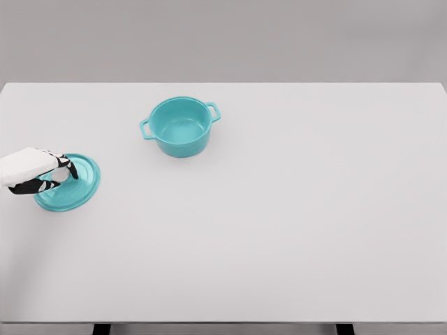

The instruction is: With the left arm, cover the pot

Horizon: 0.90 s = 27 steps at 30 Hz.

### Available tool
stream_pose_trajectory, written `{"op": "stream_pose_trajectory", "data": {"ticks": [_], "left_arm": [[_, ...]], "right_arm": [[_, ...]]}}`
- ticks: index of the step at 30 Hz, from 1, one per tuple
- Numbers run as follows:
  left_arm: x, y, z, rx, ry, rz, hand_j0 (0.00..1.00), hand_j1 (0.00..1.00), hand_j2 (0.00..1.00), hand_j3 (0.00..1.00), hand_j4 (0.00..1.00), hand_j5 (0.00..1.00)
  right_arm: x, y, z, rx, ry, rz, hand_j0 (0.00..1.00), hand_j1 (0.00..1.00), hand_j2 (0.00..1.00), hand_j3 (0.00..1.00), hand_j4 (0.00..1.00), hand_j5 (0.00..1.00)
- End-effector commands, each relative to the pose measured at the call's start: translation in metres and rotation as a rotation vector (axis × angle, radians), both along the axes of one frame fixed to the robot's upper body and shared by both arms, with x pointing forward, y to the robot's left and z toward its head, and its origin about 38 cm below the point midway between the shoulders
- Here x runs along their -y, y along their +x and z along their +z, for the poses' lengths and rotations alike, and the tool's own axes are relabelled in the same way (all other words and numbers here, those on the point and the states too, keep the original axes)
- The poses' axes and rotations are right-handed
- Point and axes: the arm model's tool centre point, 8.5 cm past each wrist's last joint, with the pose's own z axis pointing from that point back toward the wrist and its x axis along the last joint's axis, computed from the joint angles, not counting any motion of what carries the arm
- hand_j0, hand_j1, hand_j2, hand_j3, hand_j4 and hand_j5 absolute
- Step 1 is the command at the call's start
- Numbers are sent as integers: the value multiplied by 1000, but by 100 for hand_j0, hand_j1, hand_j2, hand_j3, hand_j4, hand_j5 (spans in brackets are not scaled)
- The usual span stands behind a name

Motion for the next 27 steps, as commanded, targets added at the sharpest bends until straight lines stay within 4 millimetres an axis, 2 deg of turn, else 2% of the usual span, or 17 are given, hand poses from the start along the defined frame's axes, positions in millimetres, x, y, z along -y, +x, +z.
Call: {"op": "stream_pose_trajectory", "data": {"ticks": [1, 12, 14, 27], "left_arm": [[0, 0, 3, 6, -5, 0, 52, 52, 52, 52, 52, 52], [2, 1, 15, 36, -6, -13, 52, 52, 52, 52, 52, 52], [4, 8, 27, 67, -8, -20, 52, 52, 52, 52, 52, 52], [13, 22, 58, 145, 2, -46, 49, 49, 49, 49, 49, 49]], "right_arm": [[0, 0, 0, 1, 0, 0, 100, 100, 100, 100, 100, 100], [0, 0, 0, 1, 0, 0, 100, 100, 100, 100, 100, 100], [0, 0, 0, -1, 1, 0, 100, 100, 100, 100, 100, 100], [0, 0, 0, 1, 0, 0, 100, 100, 100, 100, 100, 100]]}}
